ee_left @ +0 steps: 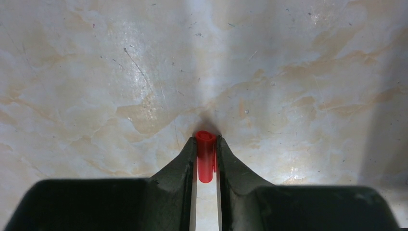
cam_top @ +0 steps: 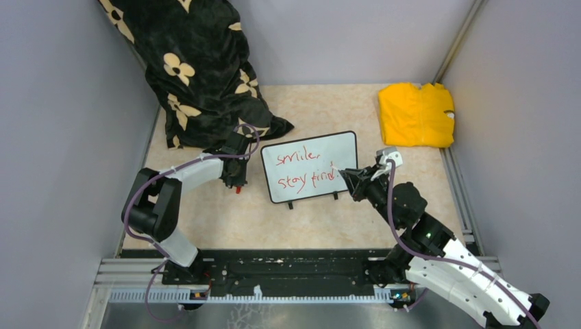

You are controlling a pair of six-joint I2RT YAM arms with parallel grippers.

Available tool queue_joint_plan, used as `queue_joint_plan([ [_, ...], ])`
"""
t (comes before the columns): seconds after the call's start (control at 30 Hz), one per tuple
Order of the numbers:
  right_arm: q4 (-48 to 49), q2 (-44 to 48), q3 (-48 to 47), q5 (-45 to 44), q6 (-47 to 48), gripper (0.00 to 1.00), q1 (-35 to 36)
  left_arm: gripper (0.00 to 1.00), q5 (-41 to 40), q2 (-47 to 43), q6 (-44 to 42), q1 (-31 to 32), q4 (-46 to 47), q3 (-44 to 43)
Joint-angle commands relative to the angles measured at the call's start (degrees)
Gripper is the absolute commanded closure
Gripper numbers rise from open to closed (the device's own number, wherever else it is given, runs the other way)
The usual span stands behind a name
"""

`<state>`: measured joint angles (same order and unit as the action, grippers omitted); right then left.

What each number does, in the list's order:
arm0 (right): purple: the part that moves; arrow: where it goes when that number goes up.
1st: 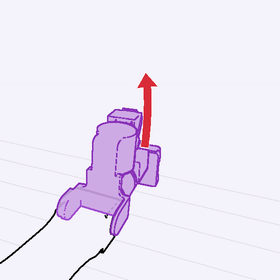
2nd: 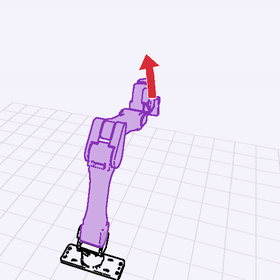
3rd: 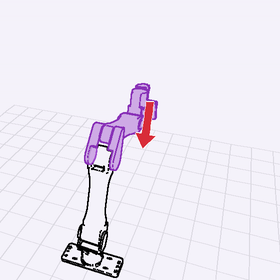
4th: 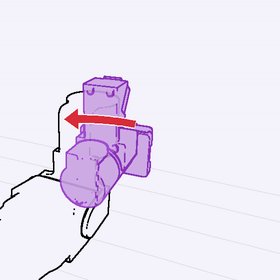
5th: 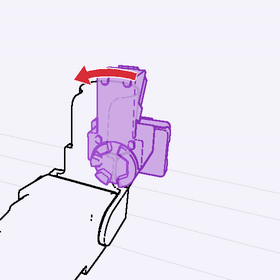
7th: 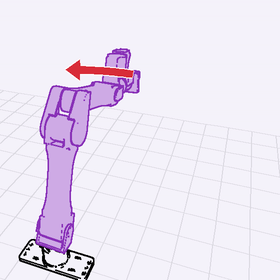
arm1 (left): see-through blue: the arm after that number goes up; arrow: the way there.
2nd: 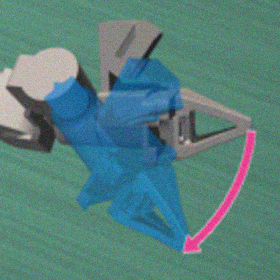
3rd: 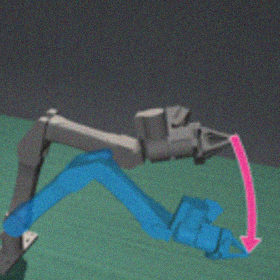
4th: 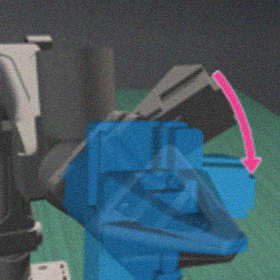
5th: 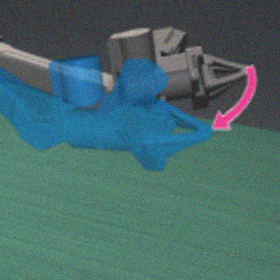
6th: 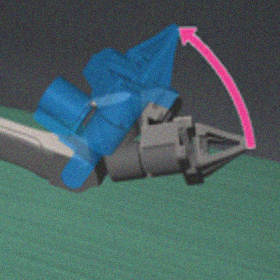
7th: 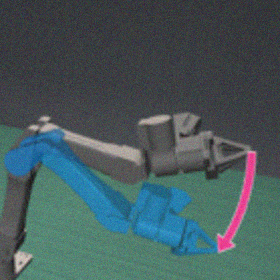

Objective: Write a sentence on the whiteboard
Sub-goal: Close the whiteboard marker at the center of the board.

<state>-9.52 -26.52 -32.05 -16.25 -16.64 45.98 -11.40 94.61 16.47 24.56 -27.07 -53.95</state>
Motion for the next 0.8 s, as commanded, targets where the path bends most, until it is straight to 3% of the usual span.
queue_joint_plan([
  [0.0, 1.3, 0.4, -2.3, -0.6, 0.0, 1.00, -0.4, 0.92, 1.2, 2.1, 0.2, 0.2, -3.8, 2.4],
  [0.1, 1.4, 0.3, -2.4, -0.6, 0.1, 1.00, -0.3, 1.00, 0.3, 0.6, 0.7, 0.3, -3.6, 2.4],
  [0.33, 0.8, -0.2, -3.5, -0.4, 0.2, 1.00, -0.4, 1.00, -4.6, -7.4, 2.8, -1.2, -3.0, 2.4],
  [0.77, 2.9, -3.3, -7.8, 0.4, 2.2, 1.00, -0.4, 1.00, -0.3, -28.9, 6.2, -2.5, -2.0, -3.4],
])
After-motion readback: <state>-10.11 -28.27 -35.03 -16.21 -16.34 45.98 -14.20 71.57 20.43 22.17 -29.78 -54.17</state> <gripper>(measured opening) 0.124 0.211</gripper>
